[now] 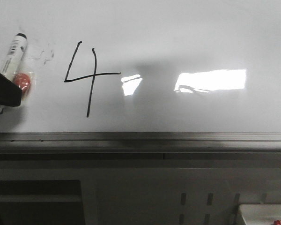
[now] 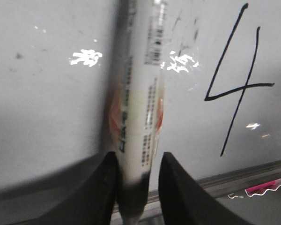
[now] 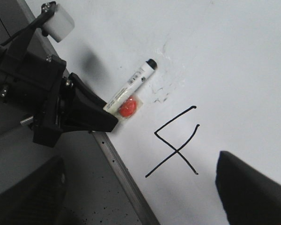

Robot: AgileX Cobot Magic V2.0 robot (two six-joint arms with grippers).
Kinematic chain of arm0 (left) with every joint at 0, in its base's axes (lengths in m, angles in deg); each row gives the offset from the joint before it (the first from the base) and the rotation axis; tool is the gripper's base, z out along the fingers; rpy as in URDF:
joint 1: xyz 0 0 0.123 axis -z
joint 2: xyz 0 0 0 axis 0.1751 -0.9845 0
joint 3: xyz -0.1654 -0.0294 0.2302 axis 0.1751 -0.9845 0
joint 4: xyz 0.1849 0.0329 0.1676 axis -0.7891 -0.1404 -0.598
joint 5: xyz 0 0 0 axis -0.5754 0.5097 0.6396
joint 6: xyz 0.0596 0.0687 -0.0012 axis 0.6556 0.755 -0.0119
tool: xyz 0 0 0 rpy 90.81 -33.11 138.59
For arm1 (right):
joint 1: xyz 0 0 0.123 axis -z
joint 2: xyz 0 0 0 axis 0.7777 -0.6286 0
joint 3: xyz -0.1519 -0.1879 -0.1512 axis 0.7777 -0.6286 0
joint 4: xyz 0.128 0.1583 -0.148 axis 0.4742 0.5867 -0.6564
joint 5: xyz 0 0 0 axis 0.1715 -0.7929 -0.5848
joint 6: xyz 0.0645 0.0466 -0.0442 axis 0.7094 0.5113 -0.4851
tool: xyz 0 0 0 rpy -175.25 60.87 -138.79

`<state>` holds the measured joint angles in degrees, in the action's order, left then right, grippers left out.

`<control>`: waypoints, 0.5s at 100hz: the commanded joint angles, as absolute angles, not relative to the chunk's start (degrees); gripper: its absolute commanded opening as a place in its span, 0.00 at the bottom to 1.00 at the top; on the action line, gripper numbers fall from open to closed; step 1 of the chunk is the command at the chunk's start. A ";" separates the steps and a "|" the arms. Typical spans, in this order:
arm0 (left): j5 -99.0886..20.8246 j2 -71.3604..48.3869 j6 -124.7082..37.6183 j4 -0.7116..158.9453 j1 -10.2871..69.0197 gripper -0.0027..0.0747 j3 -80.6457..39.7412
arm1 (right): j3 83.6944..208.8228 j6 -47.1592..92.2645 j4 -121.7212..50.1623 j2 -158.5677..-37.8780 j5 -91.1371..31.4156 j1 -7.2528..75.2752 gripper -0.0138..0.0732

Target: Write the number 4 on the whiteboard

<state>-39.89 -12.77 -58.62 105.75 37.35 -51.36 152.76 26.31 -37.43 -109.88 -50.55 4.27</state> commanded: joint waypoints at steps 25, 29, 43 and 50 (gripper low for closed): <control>-42.43 -11.82 -58.82 106.75 37.21 0.46 -49.37 | 154.61 26.11 -37.10 -108.15 -46.95 4.50 0.82; -42.43 -11.02 -58.73 106.49 37.21 0.46 -49.13 | 154.61 26.11 -37.10 -107.99 -47.56 4.50 0.80; -42.32 -5.69 -58.73 104.33 37.21 0.41 -48.53 | 153.31 26.11 -37.73 -106.32 -46.51 4.50 0.39; -42.57 -1.43 -58.73 103.83 37.21 0.30 -48.58 | 152.07 26.11 -37.73 -104.69 -45.67 4.50 0.08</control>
